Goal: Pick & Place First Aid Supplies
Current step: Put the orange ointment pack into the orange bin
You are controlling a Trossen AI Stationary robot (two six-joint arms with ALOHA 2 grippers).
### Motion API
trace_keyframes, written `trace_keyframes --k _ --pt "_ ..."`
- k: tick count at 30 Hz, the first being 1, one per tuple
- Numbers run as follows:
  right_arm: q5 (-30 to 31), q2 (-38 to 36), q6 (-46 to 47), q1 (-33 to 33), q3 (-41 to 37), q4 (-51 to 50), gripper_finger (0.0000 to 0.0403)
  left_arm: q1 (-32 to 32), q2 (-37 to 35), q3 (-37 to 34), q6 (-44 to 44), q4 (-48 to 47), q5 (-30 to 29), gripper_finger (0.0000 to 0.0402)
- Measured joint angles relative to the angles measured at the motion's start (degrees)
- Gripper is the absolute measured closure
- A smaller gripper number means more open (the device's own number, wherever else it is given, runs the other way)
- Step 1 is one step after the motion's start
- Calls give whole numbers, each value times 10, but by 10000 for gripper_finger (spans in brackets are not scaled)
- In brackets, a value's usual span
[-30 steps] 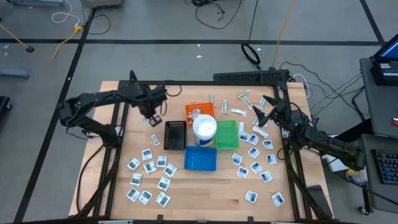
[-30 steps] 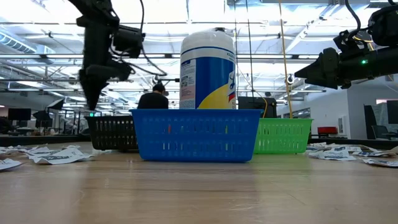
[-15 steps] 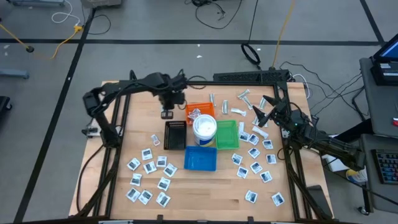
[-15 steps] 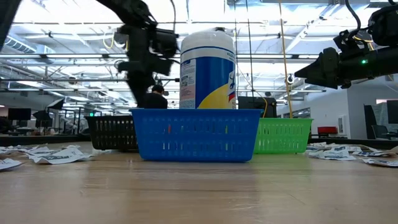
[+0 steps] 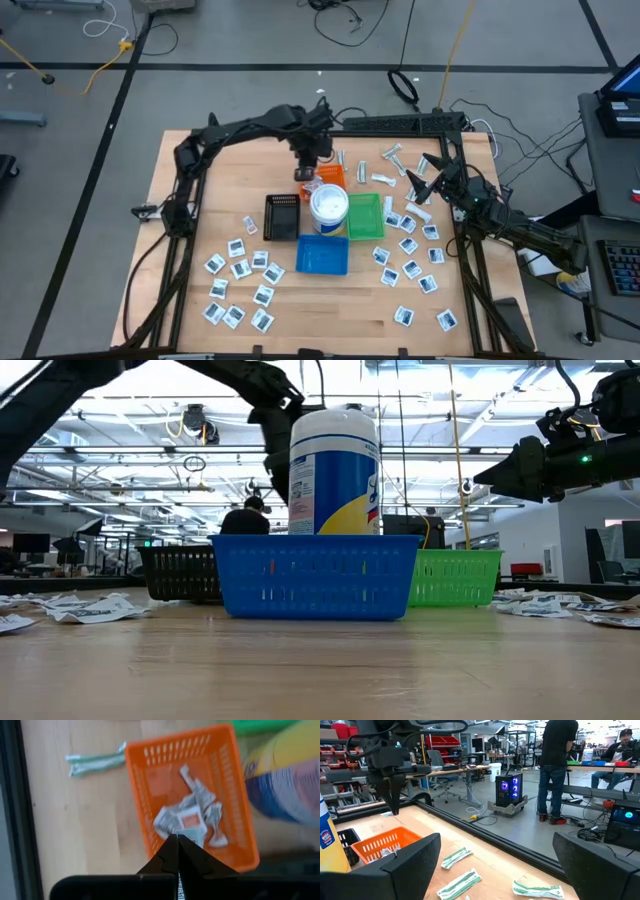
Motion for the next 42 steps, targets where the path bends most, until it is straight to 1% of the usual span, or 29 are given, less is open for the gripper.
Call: trace_keyframes --k 2,15,20,23,25,29,34,37,42 --pt "0 0 0 0 0 0 23 -4 9 9 -4 1 8 401" --pt "0 0 0 0 0 0 23 -25 67 7 -19 21 18 401" --pt "0 0 0 0 0 0 23 -28 68 7 -69 38 15 390" --pt "0 0 0 0 0 0 23 -27 68 7 -85 39 8 367" --pt "0 0 0 0 0 0 23 -27 68 7 -90 39 6 343" --pt "0 0 0 0 0 0 23 -29 66 7 -106 38 -12 282" --pt "0 0 0 0 0 0 23 -25 51 6 -153 26 -56 214" --pt "0 0 0 0 0 0 23 -18 35 7 -174 11 -59 187" --pt "0 0 0 0 0 0 23 -14 12 7 -153 -35 -58 160"
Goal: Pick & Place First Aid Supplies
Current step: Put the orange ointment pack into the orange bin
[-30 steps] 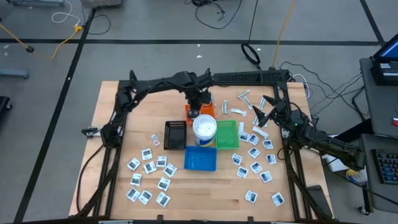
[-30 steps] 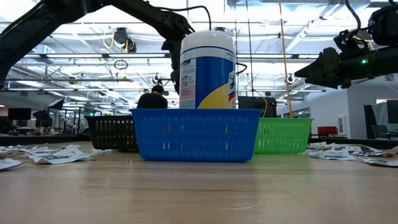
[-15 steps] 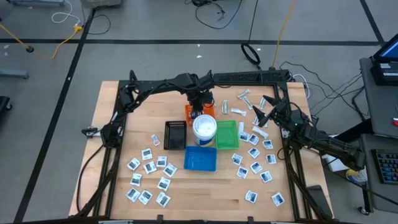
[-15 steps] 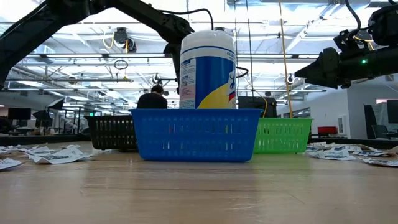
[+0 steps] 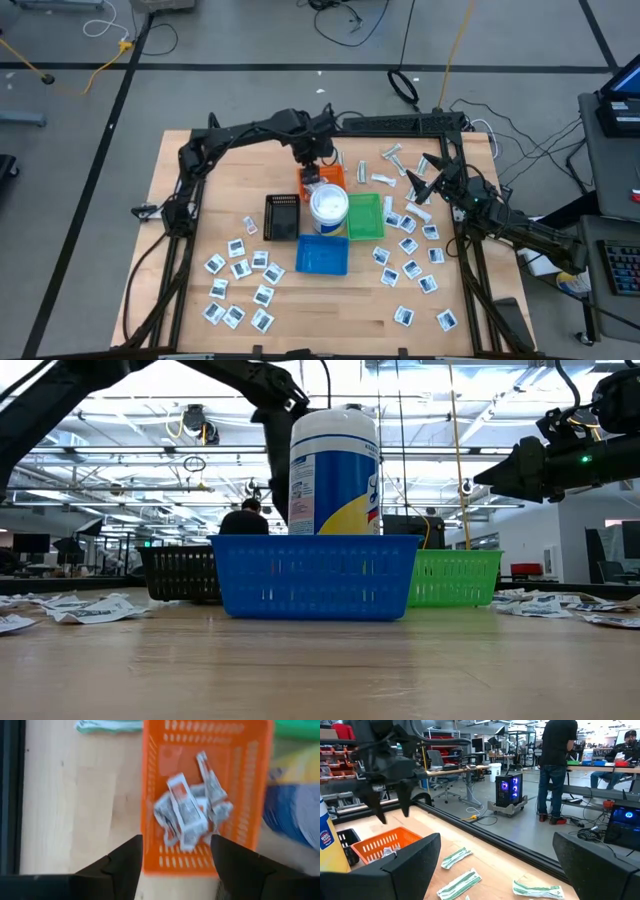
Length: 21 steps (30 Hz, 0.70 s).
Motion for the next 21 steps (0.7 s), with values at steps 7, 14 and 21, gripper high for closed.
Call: trace_keyframes --k 7,14,21 --pt "0 0 0 0 0 0 23 4 -41 -13 48 -47 -1 149" --pt "0 0 0 0 0 0 23 -2 -136 -129 89 -5 -1 148" --pt "0 0 0 0 0 0 23 -23 -245 -279 95 55 4 148"
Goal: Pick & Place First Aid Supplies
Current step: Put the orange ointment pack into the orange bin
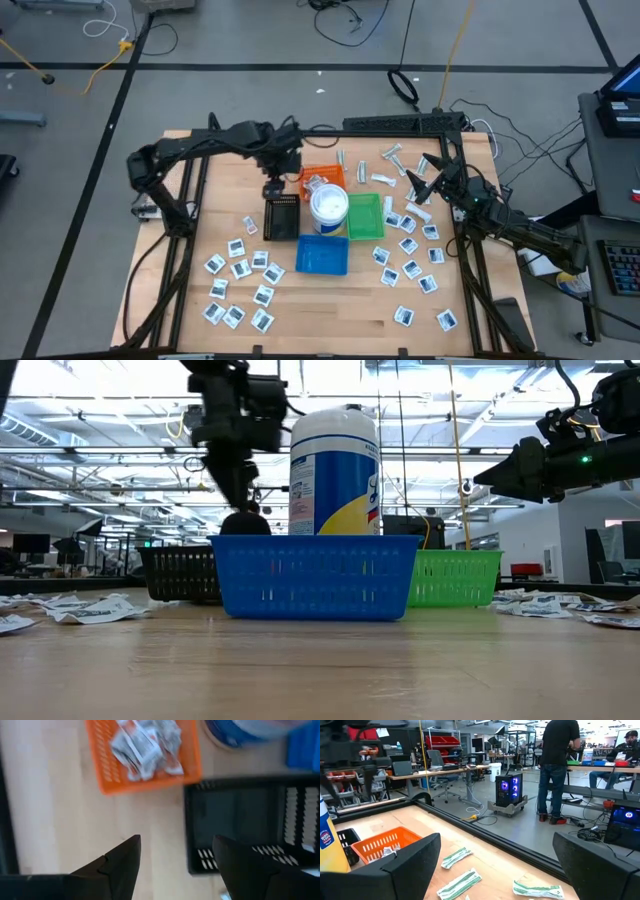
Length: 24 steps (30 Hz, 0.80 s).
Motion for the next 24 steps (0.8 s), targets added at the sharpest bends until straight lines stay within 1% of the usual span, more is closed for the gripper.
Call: trace_keyframes --k 5,11,16,24 --pt "0 0 0 0 0 0 23 -14 -73 -91 -12 17 0 148" --pt "0 0 0 0 0 0 23 -29 -148 -178 -55 18 0 148" --pt "0 0 0 0 0 0 23 -40 -191 -227 -78 18 0 149" --pt "0 0 0 0 0 0 23 -51 -221 -277 -127 19 0 149"
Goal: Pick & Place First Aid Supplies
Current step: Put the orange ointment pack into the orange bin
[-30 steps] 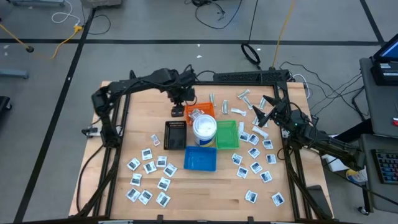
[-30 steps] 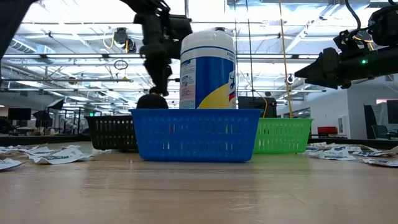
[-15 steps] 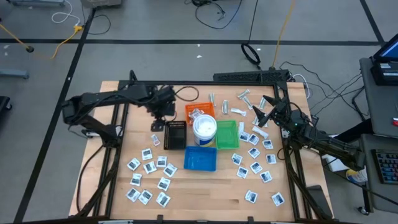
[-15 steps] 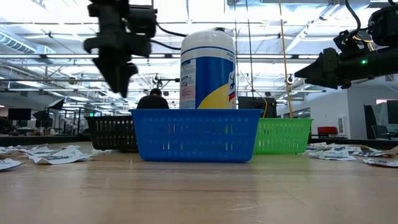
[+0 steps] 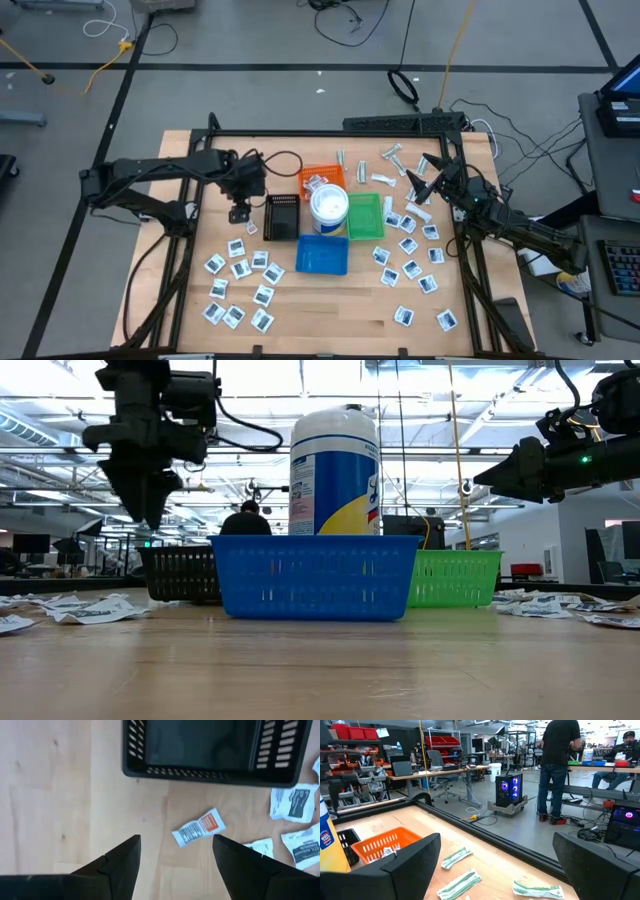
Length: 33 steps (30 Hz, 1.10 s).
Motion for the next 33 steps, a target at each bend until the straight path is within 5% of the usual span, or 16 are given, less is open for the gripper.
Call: trace_keyframes --k 11,33 --pt "0 0 0 0 0 0 23 -55 1 -79 -4 66 -12 149" --pt "0 0 0 0 0 0 23 -97 111 -123 -39 156 -17 149"
